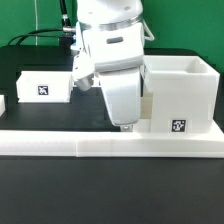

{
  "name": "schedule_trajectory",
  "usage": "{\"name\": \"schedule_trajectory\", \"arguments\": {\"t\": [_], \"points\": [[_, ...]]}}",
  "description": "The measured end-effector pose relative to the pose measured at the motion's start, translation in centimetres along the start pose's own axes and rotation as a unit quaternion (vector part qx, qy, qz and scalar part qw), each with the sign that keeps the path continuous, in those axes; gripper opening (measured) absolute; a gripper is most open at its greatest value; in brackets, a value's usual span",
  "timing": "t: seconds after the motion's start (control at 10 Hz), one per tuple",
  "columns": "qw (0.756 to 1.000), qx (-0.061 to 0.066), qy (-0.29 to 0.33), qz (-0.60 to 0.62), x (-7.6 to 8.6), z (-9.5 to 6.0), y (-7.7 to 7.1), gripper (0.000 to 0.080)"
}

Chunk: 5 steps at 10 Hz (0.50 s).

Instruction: Assemble drawer

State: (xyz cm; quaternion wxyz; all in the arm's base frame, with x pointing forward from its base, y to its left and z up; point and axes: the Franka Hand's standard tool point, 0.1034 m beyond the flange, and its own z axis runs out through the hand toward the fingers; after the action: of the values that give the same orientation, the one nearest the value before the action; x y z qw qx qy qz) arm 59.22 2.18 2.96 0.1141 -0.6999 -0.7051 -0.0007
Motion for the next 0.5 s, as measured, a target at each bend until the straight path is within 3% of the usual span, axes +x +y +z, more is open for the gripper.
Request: {"name": "schedule_trajectory", "arguments": {"t": [0.1, 0.3, 0.5], "points": [[1.000, 0.011, 0.000, -0.009, 0.7, -0.1, 0.2, 0.0649], [1.000, 0.017, 0.001, -0.014, 1.2, -0.4, 0.6, 0.0649], [1.000, 0.016, 0.000, -0.009, 0.1, -0.6, 0.6, 0.0649]]}}
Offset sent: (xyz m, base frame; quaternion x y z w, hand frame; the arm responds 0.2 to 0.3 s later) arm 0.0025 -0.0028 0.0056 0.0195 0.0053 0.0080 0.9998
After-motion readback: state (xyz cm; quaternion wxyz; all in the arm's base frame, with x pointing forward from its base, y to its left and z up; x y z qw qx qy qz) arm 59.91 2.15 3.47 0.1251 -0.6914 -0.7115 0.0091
